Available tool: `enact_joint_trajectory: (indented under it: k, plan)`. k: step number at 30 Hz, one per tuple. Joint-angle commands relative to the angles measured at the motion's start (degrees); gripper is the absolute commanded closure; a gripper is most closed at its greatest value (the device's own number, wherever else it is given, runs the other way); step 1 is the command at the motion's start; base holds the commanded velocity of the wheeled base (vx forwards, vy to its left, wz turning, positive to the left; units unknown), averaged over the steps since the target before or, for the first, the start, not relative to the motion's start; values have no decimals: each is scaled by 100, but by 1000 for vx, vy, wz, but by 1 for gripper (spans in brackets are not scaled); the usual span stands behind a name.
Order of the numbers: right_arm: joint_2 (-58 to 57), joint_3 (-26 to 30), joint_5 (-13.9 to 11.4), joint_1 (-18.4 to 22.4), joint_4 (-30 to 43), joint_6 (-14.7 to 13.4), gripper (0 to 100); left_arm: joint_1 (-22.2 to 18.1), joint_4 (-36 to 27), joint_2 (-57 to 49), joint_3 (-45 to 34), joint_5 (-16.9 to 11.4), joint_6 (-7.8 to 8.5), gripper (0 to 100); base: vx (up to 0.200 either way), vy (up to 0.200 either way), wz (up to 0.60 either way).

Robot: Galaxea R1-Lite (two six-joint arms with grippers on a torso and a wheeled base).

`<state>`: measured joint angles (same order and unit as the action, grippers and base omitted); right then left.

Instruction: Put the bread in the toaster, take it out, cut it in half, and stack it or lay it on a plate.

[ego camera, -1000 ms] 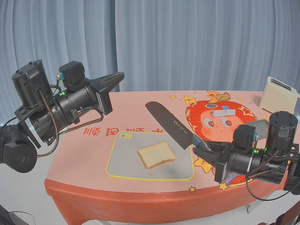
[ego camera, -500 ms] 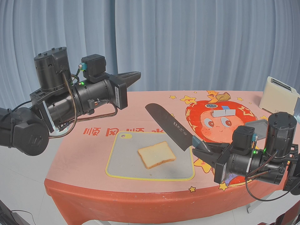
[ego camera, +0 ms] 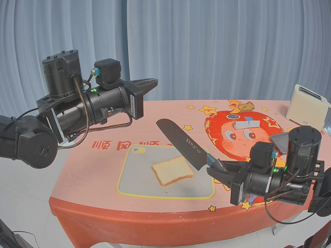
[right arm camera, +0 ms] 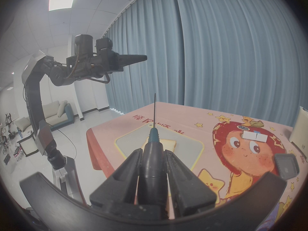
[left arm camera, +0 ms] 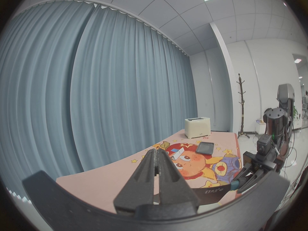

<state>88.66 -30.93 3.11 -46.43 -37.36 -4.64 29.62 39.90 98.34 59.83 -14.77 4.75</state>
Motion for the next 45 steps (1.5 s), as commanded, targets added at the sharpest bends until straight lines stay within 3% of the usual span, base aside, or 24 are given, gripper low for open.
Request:
enact_joint_trajectory:
  k: [1, 7, 12, 24, 36, 45]
  plan:
    - [195, -1, 6, -76, -8, -72, 100, -9, 0, 194, 29, 1, 157, 100, 0, 0, 0]
    - [283, 17, 6, -129, 1, -98, 100, 167, 0, 431, 29, -8, 201, 100, 0, 0, 0]
    - [573, -27, 287, -147, -25, -107, 100, 228, 71, 915, 20, 1, 210, 100, 0, 0, 0]
    - [881, -54, 331, -173, -25, -160, 100, 228, 396, 1530, -235, -166, 219, 100, 0, 0, 0]
    - [942, -71, 331, -155, -25, -168, 100, 298, 1125, 1680, -842, -175, 210, 100, 0, 0, 0]
    - [969, -63, 322, -173, -17, -160, 100, 378, 1283, 1688, -1105, -175, 219, 100, 0, 0, 0]
